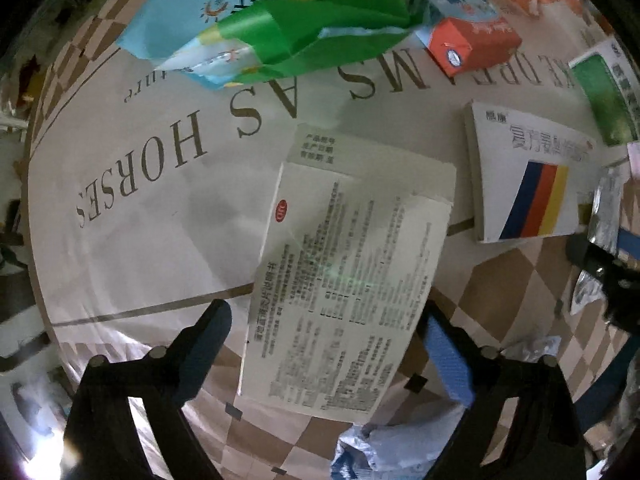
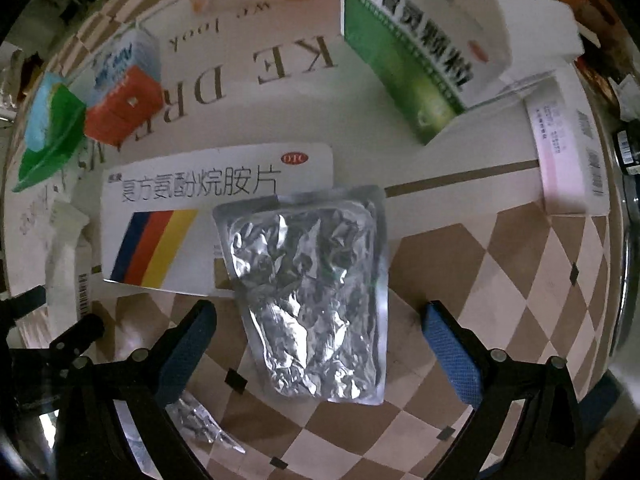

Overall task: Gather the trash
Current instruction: 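Grasp the silver foil pack with the right tool while the left tool grasps the white medicine box, then carry both items over the trash bin and open both tools to drop them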

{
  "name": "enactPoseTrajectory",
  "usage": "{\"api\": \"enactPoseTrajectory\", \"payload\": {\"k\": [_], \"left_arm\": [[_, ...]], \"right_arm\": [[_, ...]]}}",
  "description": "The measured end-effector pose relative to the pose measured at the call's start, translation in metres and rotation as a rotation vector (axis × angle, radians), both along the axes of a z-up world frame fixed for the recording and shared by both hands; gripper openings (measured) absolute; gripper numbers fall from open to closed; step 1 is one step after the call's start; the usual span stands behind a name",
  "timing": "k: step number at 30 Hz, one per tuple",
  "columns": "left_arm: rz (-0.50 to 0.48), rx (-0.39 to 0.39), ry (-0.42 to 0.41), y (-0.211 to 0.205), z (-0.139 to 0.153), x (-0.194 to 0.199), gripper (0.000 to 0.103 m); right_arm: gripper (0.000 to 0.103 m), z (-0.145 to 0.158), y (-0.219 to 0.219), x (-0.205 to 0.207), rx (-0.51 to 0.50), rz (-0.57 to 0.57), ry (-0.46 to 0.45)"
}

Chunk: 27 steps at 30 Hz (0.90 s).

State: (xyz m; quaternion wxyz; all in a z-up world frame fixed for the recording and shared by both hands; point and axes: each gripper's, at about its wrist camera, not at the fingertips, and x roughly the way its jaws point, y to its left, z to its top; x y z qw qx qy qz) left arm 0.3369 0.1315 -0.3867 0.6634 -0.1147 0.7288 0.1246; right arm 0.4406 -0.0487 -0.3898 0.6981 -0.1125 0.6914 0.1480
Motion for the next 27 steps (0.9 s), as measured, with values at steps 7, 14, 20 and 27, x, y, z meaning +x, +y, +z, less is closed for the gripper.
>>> {"api": "enactPoseTrajectory", "payload": {"k": [7,14,20,27], "left_arm": [[0.02,0.049,-0.035,-0.007,0.021,-0.013,0.074],[0.073,0.149,-0.122,-0.019,0.066,-0.034,0.074],[0.147,0.214,-0.261,-0.032,0.133,-0.085,0.074],[0.205,0.203,-0.437,-0.039,0.193,-0.172,0.074]], "right_arm": [[0.067,0.013,0.006,-0.016,-0.021,-0.017,-0.077],[0.067,0.027,-0.002,-0.031,0.029,-0.007,-0.068],[0.067,0.085,-0.02,-0.055,0.092,0.041,-0.15],[0.067,0.133,-0.031,-0.134,0.187,0.046,-0.219]]}}
